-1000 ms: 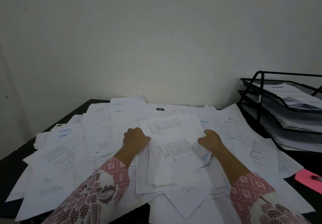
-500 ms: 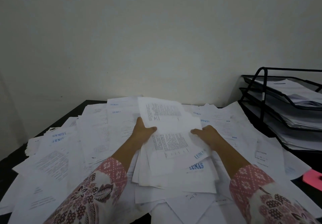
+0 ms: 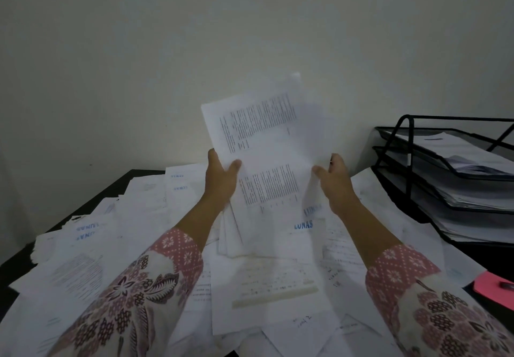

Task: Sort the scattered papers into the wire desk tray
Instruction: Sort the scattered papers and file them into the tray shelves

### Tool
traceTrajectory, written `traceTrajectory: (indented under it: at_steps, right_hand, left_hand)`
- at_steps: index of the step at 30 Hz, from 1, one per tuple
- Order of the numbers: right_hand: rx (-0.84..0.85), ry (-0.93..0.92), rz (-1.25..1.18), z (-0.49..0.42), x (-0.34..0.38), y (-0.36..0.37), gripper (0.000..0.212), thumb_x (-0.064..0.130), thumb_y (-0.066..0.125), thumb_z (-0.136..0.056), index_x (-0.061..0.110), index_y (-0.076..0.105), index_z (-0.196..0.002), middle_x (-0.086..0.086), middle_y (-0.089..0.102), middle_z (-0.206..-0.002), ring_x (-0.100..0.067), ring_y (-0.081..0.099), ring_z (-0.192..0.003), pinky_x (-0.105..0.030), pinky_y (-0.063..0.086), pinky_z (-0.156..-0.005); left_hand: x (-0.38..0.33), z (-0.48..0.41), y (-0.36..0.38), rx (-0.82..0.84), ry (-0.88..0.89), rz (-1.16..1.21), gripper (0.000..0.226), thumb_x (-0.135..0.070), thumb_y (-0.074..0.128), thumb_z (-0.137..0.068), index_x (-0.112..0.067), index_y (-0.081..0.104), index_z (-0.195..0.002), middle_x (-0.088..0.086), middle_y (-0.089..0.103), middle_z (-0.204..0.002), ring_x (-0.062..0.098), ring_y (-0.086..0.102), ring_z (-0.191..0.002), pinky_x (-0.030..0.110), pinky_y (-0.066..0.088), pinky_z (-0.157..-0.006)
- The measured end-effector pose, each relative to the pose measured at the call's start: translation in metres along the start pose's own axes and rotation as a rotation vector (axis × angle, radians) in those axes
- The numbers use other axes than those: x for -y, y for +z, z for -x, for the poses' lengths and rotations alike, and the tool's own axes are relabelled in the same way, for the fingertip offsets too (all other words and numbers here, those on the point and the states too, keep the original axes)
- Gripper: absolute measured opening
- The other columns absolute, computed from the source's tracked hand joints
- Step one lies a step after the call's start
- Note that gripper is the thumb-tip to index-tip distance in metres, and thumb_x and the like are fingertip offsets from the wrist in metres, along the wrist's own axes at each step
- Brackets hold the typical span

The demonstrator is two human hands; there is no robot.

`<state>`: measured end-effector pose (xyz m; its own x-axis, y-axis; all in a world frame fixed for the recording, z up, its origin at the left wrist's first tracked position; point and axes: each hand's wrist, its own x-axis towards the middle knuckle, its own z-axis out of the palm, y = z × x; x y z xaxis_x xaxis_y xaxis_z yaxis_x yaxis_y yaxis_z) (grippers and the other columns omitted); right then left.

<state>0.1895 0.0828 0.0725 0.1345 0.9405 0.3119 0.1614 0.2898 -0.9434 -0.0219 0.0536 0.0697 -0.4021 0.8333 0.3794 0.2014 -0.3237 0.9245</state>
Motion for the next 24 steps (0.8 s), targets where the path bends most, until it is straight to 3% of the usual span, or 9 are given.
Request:
traceTrajectory:
  at_steps: [2, 6, 8, 11, 16, 21, 24]
  right_hand:
    - [-0.001, -0.034, -0.114, 0.001, 0.008, -0.001, 0.020, 0.001, 0.048, -0.092, 0.009, 0.049, -0.111, -0.008, 0.057, -0.107, -0.022, 0.054, -0.096, -0.031, 0.045, -0.079]
    - [-0.004, -0.109, -0.195, 0.004, 0.018, -0.004, 0.017, 0.001, 0.049, -0.091, 0.017, 0.046, -0.088, -0.002, 0.058, -0.096, -0.017, 0.055, -0.089, -0.025, 0.049, -0.072]
    - [-0.007, -0.135, -0.177, 0.006, 0.022, -0.004, 0.012, 0.003, 0.049, -0.092, 0.013, 0.045, -0.097, -0.001, 0.057, -0.099, -0.014, 0.056, -0.085, -0.023, 0.049, -0.069]
    - [-0.025, -0.144, -0.142, 0.006, 0.027, -0.003, 0.021, 0.006, 0.049, -0.093, 0.013, 0.042, -0.111, 0.005, 0.054, -0.096, -0.005, 0.054, -0.081, -0.018, 0.045, -0.061]
    - [-0.029, -0.124, -0.117, 0.007, 0.029, -0.002, 0.016, 0.006, 0.047, -0.093, 0.012, 0.041, -0.106, 0.008, 0.052, -0.092, -0.006, 0.053, -0.079, -0.019, 0.042, -0.058]
    - [0.010, -0.074, -0.148, 0.008, 0.027, -0.002, 0.032, 0.007, 0.050, -0.093, 0.011, 0.035, -0.121, 0.001, 0.051, -0.108, -0.013, 0.054, -0.089, -0.021, 0.045, -0.063]
    - [0.035, -0.075, -0.099, 0.007, 0.028, -0.001, 0.024, 0.007, 0.048, -0.093, 0.013, 0.039, -0.114, -0.001, 0.053, -0.109, -0.012, 0.054, -0.088, -0.021, 0.046, -0.063]
  left_hand:
    - [-0.005, -0.004, 0.000, -0.031, 0.013, 0.049, 0.044, -0.013, 0.050, -0.096, -0.008, 0.034, -0.136, 0.003, 0.047, -0.135, 0.020, 0.048, -0.119, 0.034, 0.043, -0.099]
    - [-0.018, -0.002, 0.000, -0.030, 0.116, 0.116, 0.040, -0.008, 0.051, -0.094, -0.010, 0.038, -0.131, -0.003, 0.050, -0.127, 0.015, 0.050, -0.115, 0.028, 0.044, -0.097]
    - [-0.022, 0.001, 0.001, -0.022, 0.126, 0.130, 0.042, -0.009, 0.054, -0.093, -0.011, 0.036, -0.131, -0.003, 0.049, -0.125, 0.012, 0.050, -0.113, 0.024, 0.045, -0.092]
    - [-0.024, 0.003, 0.003, 0.001, 0.110, 0.146, 0.045, -0.016, 0.054, -0.094, -0.014, 0.032, -0.133, -0.001, 0.050, -0.122, 0.015, 0.053, -0.108, 0.022, 0.050, -0.081]
    - [-0.024, 0.005, 0.005, -0.023, 0.070, 0.112, 0.039, -0.023, 0.050, -0.096, -0.015, 0.032, -0.130, -0.003, 0.050, -0.116, 0.015, 0.056, -0.099, 0.014, 0.048, -0.061]
    - [-0.025, 0.008, 0.008, 0.016, 0.049, 0.048, 0.032, -0.021, 0.048, -0.098, -0.012, 0.034, -0.126, 0.000, 0.050, -0.119, 0.016, 0.055, -0.098, 0.014, 0.047, -0.059]
    - [-0.027, 0.008, 0.010, 0.079, 0.059, 0.055, 0.020, -0.019, 0.043, -0.099, -0.014, 0.037, -0.117, 0.002, 0.053, -0.119, 0.013, 0.057, -0.094, 0.014, 0.048, -0.058]
